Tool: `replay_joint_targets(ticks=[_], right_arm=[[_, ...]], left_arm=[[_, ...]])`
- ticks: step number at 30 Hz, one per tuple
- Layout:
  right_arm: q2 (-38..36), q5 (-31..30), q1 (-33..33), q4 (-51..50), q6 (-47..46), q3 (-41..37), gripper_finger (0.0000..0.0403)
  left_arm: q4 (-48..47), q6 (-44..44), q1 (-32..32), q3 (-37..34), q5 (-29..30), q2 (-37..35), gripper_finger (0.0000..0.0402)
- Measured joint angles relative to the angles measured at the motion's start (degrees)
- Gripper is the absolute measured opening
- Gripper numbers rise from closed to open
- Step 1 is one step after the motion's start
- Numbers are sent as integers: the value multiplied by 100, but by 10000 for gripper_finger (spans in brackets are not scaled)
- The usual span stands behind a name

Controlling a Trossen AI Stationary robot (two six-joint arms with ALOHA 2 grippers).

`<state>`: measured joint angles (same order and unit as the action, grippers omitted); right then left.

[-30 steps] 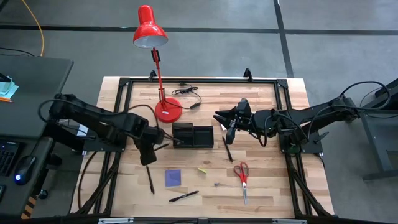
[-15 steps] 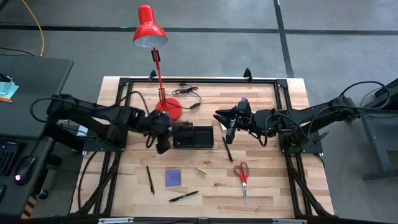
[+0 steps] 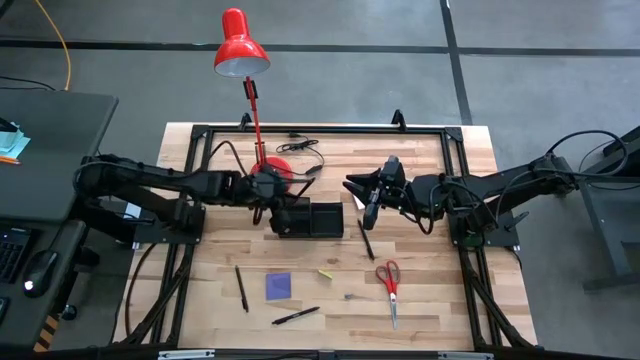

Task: Pick and place office supplies into organizer
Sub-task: Put the pen into the desk organizer

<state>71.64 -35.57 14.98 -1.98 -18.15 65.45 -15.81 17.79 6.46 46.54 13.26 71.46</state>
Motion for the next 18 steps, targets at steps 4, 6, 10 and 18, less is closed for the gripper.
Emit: replay_joint_targets(ticks=[4,6,10,18], right_arm=[[0,0,0,70,24,0,81],[0,0,0,99,24,0,81],[0,0,0,150,24,0,81],[0,0,0,189,48,0,81]], left_arm=[[583,-15,5,-466,280,0,10],[860,-102,11,-614,331,1,7],[1330,-259,39,-845,354,2,8],[1421,-457,33,-891,81,343,28]])
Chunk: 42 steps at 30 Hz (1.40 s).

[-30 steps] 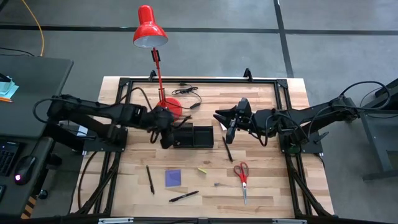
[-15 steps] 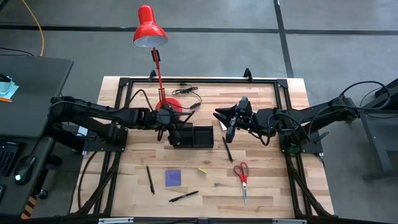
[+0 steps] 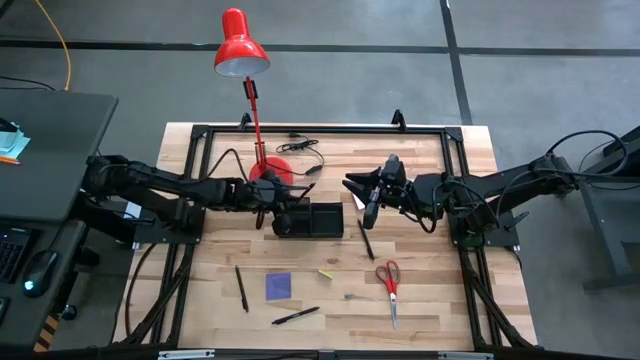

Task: Pick and place office supplies into organizer
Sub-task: Put the pen into the desk organizer, then put the left pen into the desk organizer

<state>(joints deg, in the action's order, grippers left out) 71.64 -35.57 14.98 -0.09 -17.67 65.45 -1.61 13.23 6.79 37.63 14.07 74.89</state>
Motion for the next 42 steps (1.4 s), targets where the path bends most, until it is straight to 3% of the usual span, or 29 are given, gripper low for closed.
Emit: replay_joint_targets(ticks=[13,17,23,28,35,42], right_arm=[[0,0,4,32,6,0,81],[0,1,4,30,78,0,81],[0,6,4,28,169,0,81],[0,125,0,38,161,0,81],[-1,251,0,56,122,-4,81],[-2,414,55,34,-9,-4,81]], left_arm=[[281,-10,-4,0,-54,214,110],[152,-12,-4,9,-372,53,121],[-868,-396,-4,592,-436,-826,107],[-2276,-642,-89,1241,-771,-1581,81],[-4287,-105,-1059,2021,-914,-1907,45],[-4688,1040,-2690,2160,-761,-1620,31]])
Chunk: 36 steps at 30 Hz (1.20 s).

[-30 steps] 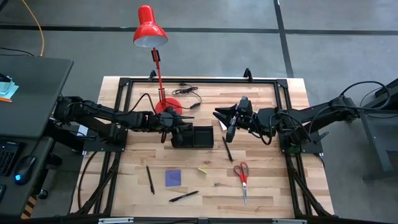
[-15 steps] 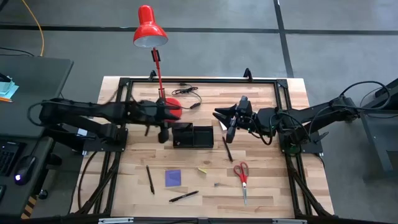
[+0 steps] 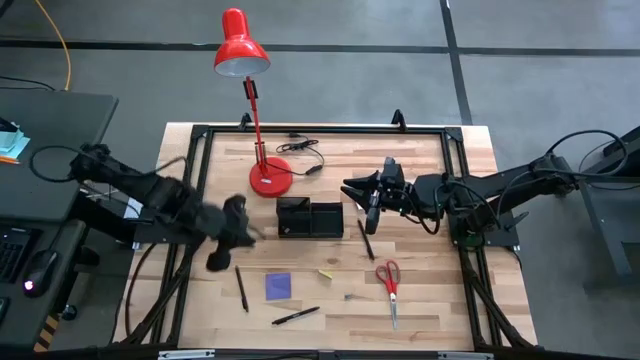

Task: Pick and place office supplies into organizer
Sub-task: Put the left pen into the desk organizer

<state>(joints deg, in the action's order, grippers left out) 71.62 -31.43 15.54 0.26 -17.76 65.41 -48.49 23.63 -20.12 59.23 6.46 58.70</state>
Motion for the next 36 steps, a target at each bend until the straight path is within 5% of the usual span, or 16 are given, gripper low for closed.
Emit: replay_joint_targets(ticks=[10,18,23,30,36], right_arm=[[-3,35,295,-214,-761,0,81],[-3,594,518,-1716,-3461,0,81],[51,884,689,-3108,-4751,-2,78],[180,1311,789,-3666,-5817,4,57],[577,1705,902,-3865,-6132,4,73]], left_arm=[[-37,2546,-1723,-1,227,674,30],[-25,3472,-2724,-1,991,1063,30],[-12,3298,-3095,-1,1327,1257,30],[-167,2398,-3126,-1,1307,1371,32],[-762,1380,-3132,-1,1070,1366,90]])
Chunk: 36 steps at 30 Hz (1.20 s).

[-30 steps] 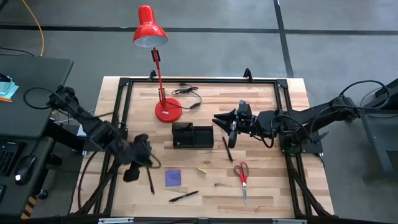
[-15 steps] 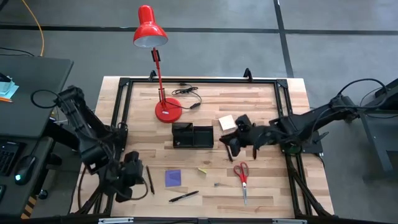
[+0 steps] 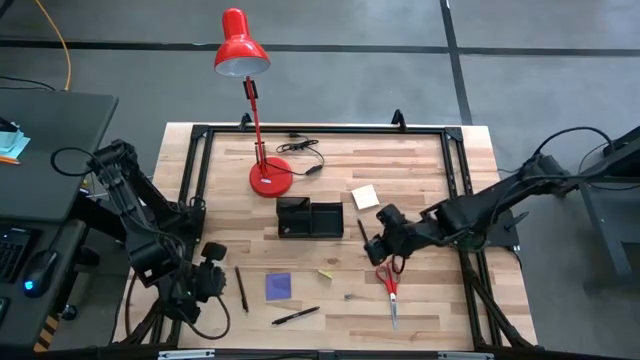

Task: Pick and place office supplies into organizer
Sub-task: Put the left pen into the desk organizer

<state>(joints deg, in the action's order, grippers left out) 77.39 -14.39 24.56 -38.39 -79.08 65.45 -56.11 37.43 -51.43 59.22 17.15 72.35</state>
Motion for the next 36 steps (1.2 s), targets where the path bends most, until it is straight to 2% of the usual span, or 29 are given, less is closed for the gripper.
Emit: replay_joint_targets(ticks=[6,10,13,17,23,29,36], right_arm=[[364,118,-5,95,5,-2,103],[373,-67,-5,143,47,-2,107],[354,-247,32,184,75,-1,107],[353,-265,35,238,109,0,107],[353,-283,35,348,303,4,107],[353,-411,102,465,351,7,107],[353,-427,98,573,452,7,107]], left_arm=[[-191,-1447,6,-7,149,359,168],[199,-2261,6,-90,138,762,186],[699,-2606,6,-302,102,1045,180],[780,-2823,8,-499,100,1278,155],[1592,-3547,10,-891,-180,1342,122],[1766,-3945,508,-1110,-182,1377,116],[1937,-4916,1232,-1185,-958,1375,115]])
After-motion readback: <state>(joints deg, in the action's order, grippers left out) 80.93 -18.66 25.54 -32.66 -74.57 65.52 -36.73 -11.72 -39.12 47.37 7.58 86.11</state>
